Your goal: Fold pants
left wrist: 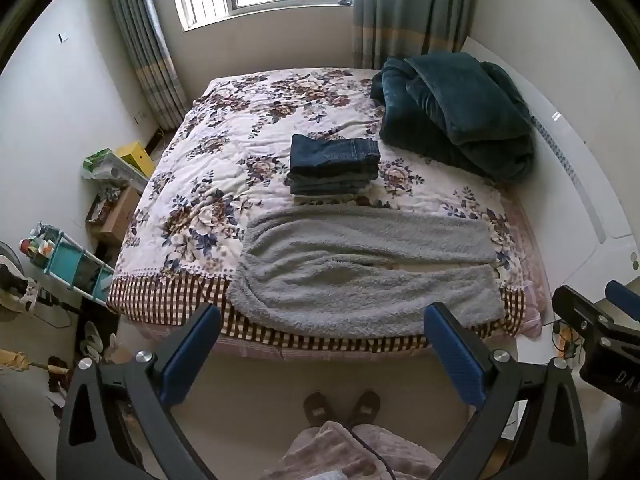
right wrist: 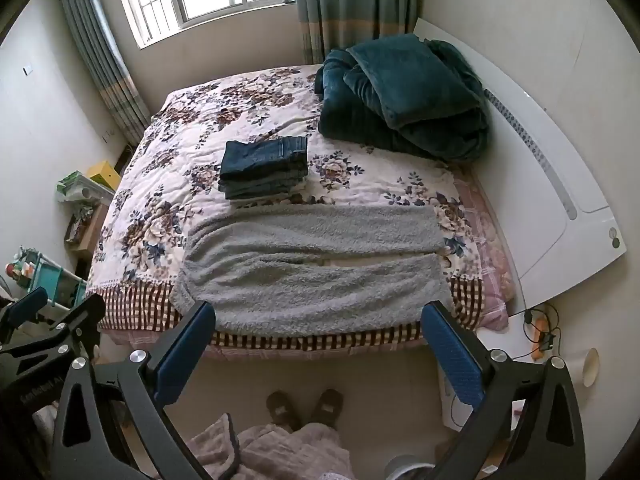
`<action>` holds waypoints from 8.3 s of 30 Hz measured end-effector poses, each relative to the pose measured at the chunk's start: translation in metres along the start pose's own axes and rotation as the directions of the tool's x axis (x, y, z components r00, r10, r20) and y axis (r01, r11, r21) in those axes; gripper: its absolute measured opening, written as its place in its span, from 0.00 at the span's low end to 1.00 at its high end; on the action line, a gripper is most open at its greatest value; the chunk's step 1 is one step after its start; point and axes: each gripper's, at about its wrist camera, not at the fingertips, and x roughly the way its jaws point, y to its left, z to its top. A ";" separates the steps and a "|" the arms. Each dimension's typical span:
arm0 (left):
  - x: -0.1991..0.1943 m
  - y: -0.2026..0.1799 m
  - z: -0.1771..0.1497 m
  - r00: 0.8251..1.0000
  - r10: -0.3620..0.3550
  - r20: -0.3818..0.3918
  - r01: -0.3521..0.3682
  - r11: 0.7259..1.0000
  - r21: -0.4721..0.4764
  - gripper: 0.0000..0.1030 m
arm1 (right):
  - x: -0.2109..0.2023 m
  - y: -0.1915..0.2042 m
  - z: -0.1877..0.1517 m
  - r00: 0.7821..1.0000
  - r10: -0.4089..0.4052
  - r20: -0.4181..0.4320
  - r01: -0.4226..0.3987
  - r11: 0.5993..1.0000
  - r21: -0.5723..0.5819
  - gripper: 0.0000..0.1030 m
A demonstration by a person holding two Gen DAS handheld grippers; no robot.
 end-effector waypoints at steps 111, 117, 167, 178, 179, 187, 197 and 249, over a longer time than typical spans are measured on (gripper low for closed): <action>0.135 0.016 0.058 0.992 0.097 0.077 -0.099 0.995 0.024 1.00 | 0.118 -0.014 0.031 0.982 -0.187 -0.010 0.188 0.981 0.058 1.00; 0.225 -0.014 0.085 0.993 0.120 -0.021 -0.119 0.992 0.042 1.00 | 0.228 -0.054 0.067 0.974 -0.195 -0.113 0.206 0.975 0.089 1.00; 0.550 -0.107 0.112 0.947 -0.092 -0.308 0.177 0.949 0.262 0.08 | 0.834 -0.149 0.161 0.923 -0.088 -0.375 0.014 0.981 -0.195 0.08; 0.489 -0.086 -0.076 0.880 -0.192 -0.434 0.141 0.979 -0.147 0.08 | 0.664 -0.149 -0.010 0.918 -0.119 -0.379 0.048 0.980 -0.191 0.08; 0.495 -0.088 -0.097 0.868 -0.189 -0.459 0.133 0.979 -0.152 0.08 | 0.663 -0.151 -0.030 0.908 -0.136 -0.395 0.063 0.979 -0.193 0.08; 0.549 -0.075 -0.160 0.786 -0.255 -0.563 0.160 0.964 -0.212 0.21 | 0.707 -0.162 -0.136 0.736 -0.088 -0.672 0.050 0.996 -0.075 0.51; 0.505 -0.059 -0.150 0.880 -0.076 -0.469 0.051 0.997 -0.066 0.98 | 0.629 -0.201 -0.095 0.874 0.027 -0.486 0.075 0.979 0.189 0.97; 0.635 0.074 -0.008 0.830 0.093 -0.550 -0.189 0.974 -0.122 0.11 | 0.684 -0.040 -0.132 0.789 0.195 -0.583 0.259 0.755 0.602 0.24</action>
